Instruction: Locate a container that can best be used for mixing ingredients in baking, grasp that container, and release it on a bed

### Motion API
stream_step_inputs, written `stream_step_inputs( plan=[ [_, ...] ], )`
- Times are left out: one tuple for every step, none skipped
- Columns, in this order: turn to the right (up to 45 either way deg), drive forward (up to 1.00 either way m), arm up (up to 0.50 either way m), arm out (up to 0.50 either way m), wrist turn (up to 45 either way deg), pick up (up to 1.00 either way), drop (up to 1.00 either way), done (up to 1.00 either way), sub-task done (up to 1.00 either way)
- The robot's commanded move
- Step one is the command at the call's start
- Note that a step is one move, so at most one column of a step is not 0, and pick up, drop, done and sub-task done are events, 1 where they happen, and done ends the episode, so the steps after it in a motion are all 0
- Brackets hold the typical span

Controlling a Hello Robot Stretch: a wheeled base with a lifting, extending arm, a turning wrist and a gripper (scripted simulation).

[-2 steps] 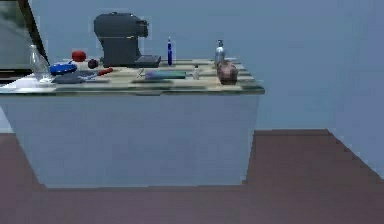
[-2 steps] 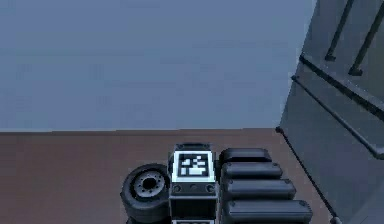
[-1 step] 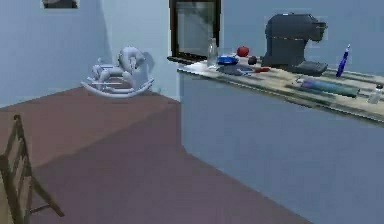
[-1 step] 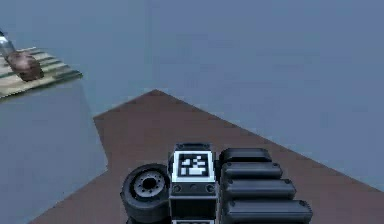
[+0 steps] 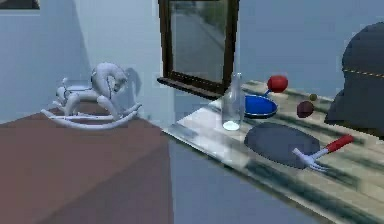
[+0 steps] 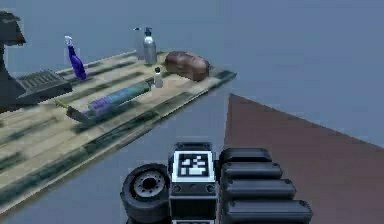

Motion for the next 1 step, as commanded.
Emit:
stream_step_inputs(
  plan=[
    [-45.0,0.0,0.0,0.0,0.0,0.0,0.0,0.0,0.0]
  ],
)
